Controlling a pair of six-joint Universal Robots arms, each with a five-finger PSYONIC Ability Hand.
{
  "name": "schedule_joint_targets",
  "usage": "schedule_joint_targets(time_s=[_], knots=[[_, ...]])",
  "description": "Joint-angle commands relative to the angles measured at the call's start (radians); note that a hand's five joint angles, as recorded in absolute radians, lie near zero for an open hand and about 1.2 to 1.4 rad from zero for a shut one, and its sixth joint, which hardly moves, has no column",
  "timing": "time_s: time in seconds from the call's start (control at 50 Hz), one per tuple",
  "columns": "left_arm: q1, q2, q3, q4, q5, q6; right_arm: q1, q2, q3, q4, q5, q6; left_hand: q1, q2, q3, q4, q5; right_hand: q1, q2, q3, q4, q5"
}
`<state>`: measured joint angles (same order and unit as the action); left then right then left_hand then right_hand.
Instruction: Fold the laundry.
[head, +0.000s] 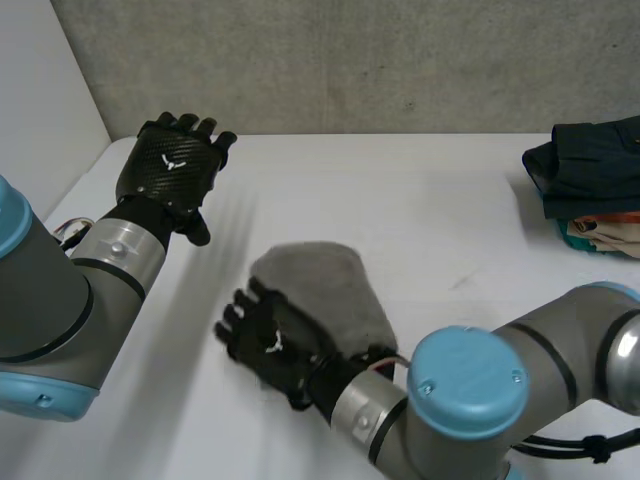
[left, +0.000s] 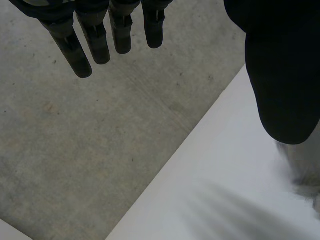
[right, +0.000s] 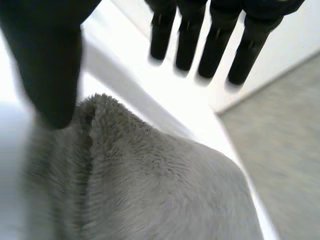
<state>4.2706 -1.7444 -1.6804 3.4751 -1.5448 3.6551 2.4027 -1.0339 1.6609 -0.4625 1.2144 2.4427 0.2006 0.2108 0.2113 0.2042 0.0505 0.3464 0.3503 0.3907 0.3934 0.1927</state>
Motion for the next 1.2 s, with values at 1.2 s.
schedule_joint_targets(time_s=[1.2], knots=[[-0.153, -0.21, 0.567, -0.442, 0.389, -0.194, -0.043, -0.034, 0.029, 0.131, 0.352, 0.239, -0.026, -0.036, -0.037, -0.03, -0.05, -0.172, -0.176, -0.216, -0.219, -0.193]])
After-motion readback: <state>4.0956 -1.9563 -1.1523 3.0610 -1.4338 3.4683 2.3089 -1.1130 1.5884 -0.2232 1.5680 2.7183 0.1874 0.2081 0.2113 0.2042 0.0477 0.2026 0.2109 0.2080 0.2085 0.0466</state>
